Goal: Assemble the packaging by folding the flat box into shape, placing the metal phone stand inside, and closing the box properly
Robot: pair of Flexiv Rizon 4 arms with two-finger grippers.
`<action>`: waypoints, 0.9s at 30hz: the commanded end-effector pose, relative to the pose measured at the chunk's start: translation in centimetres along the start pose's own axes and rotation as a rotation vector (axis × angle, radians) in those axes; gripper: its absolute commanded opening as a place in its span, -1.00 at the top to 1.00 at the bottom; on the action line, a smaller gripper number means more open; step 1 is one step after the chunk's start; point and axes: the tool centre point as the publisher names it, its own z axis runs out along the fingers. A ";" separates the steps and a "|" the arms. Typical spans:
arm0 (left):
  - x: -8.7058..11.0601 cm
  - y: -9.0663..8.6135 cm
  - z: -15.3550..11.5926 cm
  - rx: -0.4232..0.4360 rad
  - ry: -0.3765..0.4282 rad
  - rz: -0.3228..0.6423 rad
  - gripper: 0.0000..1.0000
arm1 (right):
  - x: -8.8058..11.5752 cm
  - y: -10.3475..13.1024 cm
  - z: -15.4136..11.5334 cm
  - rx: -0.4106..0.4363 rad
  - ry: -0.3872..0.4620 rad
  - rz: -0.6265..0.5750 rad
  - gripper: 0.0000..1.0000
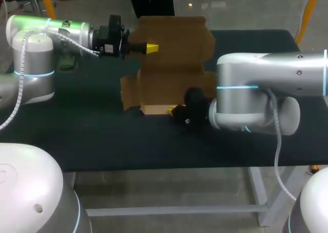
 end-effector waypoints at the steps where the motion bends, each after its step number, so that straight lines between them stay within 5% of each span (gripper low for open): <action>1: -0.1 0.1 -0.1 0.000 0.005 0.000 1.00 | 0.0 0.0 0.7 0.004 -0.003 0.001 1.00; 27: -0.1 0.1 -0.1 0.000 0.005 0.000 1.00 | -0.4 -1.0 1.3 0.015 -0.021 0.030 1.00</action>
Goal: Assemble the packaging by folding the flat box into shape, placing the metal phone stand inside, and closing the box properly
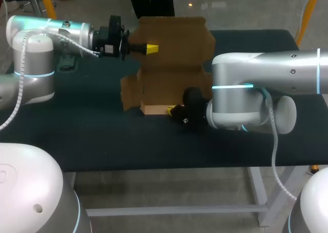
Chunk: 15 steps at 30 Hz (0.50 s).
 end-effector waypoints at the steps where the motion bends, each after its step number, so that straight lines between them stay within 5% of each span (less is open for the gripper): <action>1: -0.1 0.0 -0.2 0.000 0.005 0.000 1.00 | -0.1 -0.5 0.6 -0.003 -0.006 0.000 1.00; 15: 1.9 0.2 0.1 -0.022 -0.006 0.014 1.00 | -0.1 -0.5 0.6 -0.003 -0.006 0.000 1.00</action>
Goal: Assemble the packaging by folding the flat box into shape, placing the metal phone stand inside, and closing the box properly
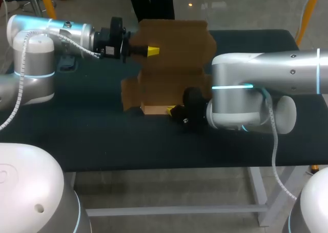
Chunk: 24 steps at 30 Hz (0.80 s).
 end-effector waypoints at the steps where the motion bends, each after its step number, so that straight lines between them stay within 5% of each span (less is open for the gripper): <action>1: 1.4 -0.1 -0.2 -0.005 -0.019 0.007 1.00 | -0.1 -0.5 0.6 -0.004 -0.007 -0.001 1.00; 24: 4.3 1.9 1.0 -0.002 -0.012 -0.010 1.00 | -0.1 -0.5 0.6 -0.004 -0.007 -0.001 1.00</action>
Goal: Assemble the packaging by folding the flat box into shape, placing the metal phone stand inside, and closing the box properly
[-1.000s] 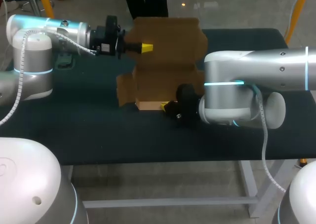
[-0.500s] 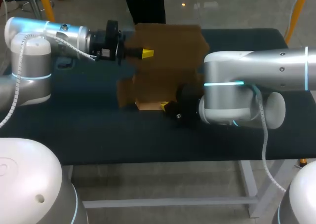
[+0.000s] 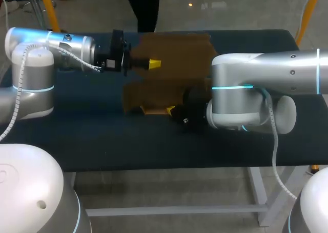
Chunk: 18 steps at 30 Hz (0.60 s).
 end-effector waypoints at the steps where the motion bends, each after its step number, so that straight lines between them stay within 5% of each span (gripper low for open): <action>1: 0.4 0.3 0.1 0.005 -0.002 -0.001 1.00 | 0.0 -0.4 0.6 -0.004 -0.007 -0.001 1.00; 18: 1.0 1.6 0.2 0.044 -0.009 -0.037 1.00 | 0.0 -0.4 0.6 -0.004 -0.007 -0.001 1.00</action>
